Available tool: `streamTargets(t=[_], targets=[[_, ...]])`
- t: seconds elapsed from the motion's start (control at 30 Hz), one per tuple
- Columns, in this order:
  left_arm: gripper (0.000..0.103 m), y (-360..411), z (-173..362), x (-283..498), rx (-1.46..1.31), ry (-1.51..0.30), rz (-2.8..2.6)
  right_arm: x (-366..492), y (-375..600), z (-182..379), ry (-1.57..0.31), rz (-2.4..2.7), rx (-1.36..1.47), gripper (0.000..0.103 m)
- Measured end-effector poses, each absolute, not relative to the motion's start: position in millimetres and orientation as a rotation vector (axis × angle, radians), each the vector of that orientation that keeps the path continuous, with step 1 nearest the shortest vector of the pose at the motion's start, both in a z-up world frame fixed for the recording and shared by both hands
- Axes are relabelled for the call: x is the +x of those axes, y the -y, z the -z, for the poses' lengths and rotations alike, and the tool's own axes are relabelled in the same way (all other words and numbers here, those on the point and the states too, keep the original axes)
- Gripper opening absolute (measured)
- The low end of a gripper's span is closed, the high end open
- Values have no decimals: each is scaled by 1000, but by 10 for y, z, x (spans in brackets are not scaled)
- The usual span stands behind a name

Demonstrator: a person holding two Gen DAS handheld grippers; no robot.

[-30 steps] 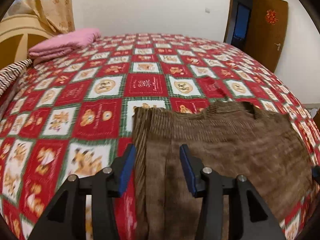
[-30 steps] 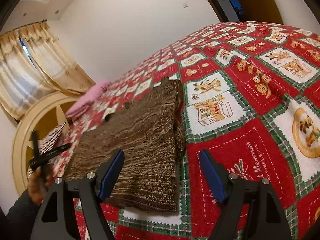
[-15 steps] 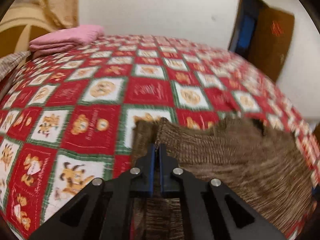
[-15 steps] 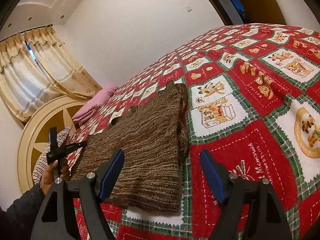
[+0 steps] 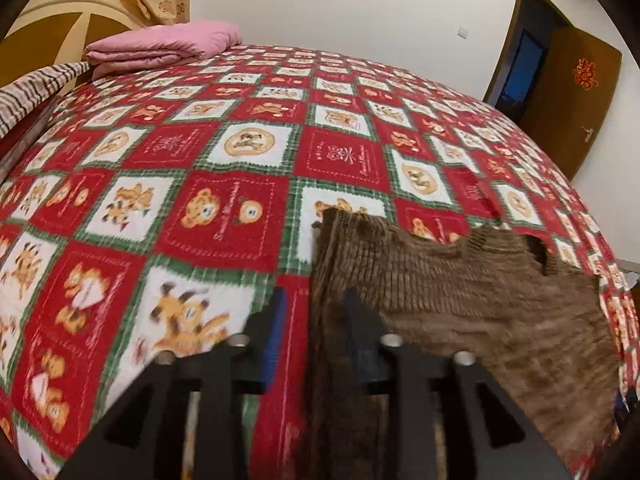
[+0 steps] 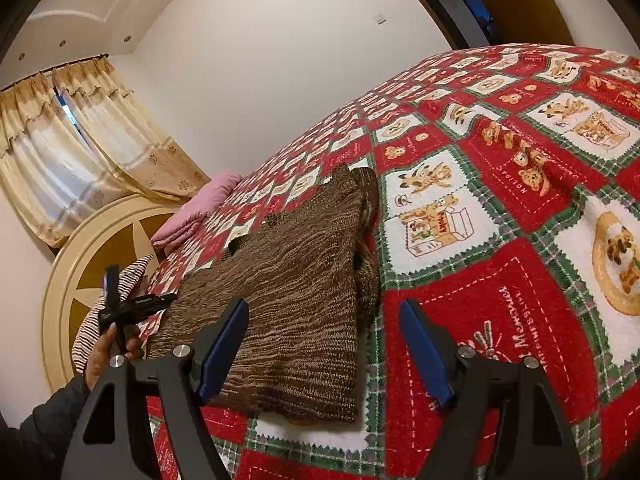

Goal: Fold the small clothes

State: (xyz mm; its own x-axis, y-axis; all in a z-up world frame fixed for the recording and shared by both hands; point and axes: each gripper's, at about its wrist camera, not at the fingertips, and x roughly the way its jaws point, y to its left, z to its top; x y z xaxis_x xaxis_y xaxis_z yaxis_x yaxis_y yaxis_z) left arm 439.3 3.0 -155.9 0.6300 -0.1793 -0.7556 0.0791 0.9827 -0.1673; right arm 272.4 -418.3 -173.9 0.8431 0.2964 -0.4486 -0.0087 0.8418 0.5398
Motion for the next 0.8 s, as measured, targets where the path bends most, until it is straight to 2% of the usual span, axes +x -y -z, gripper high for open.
streamTargets(t=[0.03,0.17,0.23,0.37,0.6,0.7,0.8], targets=[[44,-53,1550,4321,-115,-876,150,2725,4182,1739,-549,-170,552,78],[45,-112,1612,3914,-53,-897,161,2746,4174,1746,-563,-165,548,78],[56,-141,1705,3720,-38,-924,159,2771,4159,1750,-582,-159,543,78],[66,-101,1708,3460,42,-892,113,2835,4078,1750,-641,-127,487,78],[70,-143,1819,3305,106,-906,13,2747,3709,1701,-749,28,232,78],[74,-196,1823,3306,80,-900,8,2596,3465,1484,-657,152,108,78],[76,-160,1842,3274,108,-899,-12,2651,3146,1364,-635,37,82,78]])
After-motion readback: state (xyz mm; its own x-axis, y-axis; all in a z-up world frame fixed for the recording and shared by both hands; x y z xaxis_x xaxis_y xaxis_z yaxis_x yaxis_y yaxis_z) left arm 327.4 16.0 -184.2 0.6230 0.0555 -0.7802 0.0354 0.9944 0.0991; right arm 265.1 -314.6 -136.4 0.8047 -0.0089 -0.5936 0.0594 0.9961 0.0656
